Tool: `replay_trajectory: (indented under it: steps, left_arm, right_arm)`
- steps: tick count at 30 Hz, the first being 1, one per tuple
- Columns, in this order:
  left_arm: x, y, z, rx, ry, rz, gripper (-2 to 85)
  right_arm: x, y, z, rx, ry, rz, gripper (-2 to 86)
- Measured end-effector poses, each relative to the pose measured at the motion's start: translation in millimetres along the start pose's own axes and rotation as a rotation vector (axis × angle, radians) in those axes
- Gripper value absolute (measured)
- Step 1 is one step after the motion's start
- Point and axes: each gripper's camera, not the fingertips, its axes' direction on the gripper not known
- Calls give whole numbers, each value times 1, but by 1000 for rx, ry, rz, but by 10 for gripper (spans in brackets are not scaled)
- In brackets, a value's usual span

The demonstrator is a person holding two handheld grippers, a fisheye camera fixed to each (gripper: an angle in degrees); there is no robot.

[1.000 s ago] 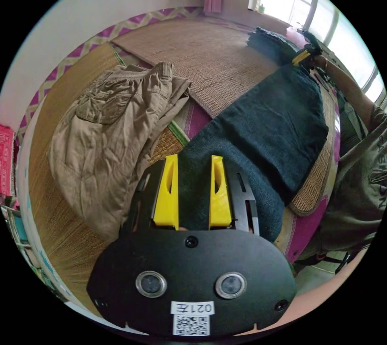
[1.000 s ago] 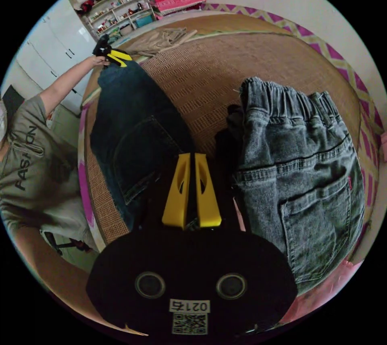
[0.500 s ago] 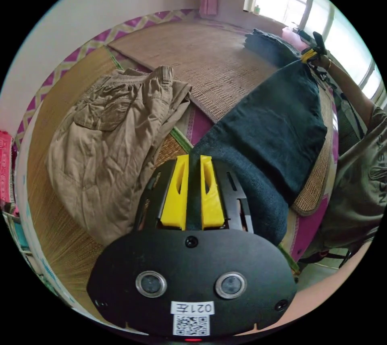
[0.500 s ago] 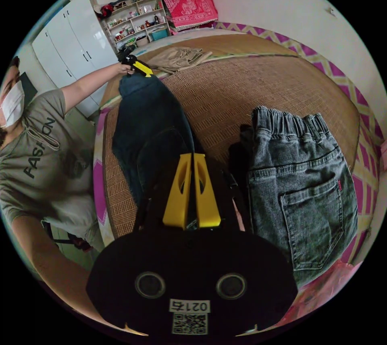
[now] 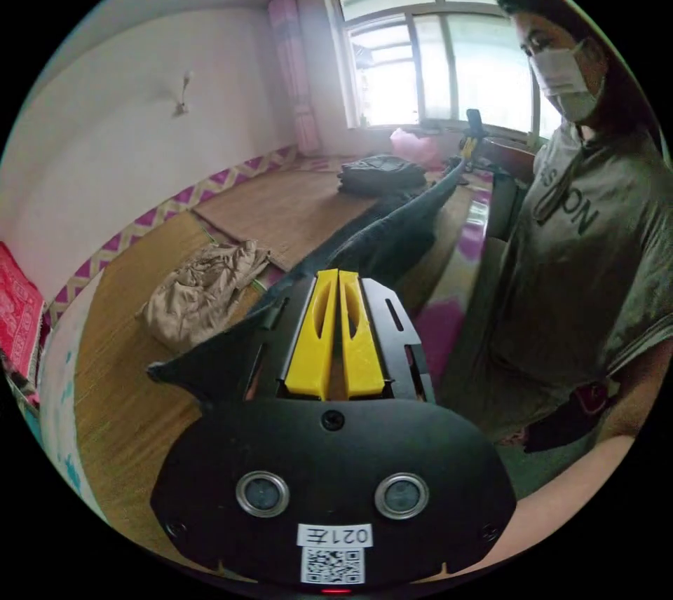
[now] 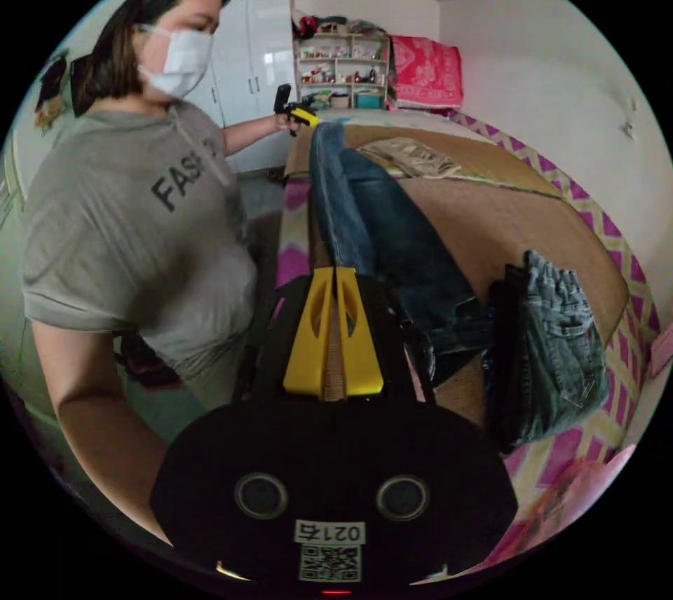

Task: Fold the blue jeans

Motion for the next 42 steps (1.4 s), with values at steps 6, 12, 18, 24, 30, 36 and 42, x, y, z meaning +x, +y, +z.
replay_trajectory:
  steps: [6, 12, 18, 24, 30, 36, 42]
  left_arm:
    - [45, 97, -2, -96, 51, -226, -9]
    - [43, 174, -63, 154, -88, -545, -5]
    - [1, 173, -104, 60, -429, -785, 66]
    - [-54, 212, -82, -215, -530, -1096, 110]
    - [-32, 229, -121, -142, -543, -1027, 52]
    - [6, 288, -177, 18, -543, -1137, 49]
    - [21, 326, -184, 73, -499, -1186, 52]
  right_arm:
    - [-41, 43, 71, -108, -84, 107, -10]
    - [-52, 64, 98, -150, -80, 222, -9]
    - [-61, 59, 36, -27, -31, 222, 11]
    - [-51, 52, 17, 91, 92, 307, 55]
    - [-60, 47, 48, 61, 39, 311, 65]
    - [-63, 33, 71, 45, 37, 299, 68]
    - [-55, 23, 118, -145, 34, 313, 76]
